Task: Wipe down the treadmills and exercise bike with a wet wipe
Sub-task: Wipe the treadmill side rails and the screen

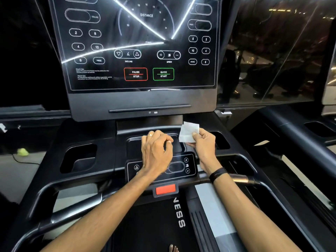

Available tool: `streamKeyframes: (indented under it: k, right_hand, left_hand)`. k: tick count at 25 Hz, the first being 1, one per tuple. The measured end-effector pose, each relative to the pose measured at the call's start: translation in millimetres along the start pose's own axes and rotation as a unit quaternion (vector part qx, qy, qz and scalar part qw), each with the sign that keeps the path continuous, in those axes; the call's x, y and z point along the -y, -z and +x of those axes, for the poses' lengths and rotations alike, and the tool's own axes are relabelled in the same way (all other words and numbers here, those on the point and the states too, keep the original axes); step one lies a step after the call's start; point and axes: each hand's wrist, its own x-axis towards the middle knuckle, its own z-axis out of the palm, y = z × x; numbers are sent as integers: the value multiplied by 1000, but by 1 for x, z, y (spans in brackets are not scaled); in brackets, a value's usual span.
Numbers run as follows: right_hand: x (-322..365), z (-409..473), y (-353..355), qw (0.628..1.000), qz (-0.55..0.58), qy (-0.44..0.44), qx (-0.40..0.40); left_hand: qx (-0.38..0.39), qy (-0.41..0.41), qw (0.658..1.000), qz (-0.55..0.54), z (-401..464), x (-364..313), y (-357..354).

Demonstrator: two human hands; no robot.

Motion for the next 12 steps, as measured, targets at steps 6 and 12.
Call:
streamKeyframes:
  k: [6, 12]
  right_hand:
    - [0, 89, 7, 996, 57, -13, -61]
    - [-3, 156, 27, 961, -110, 95, -235]
  left_hand:
    - [7, -31, 999, 10, 69, 6, -53]
    - [-3, -35, 999, 8, 110, 4, -94]
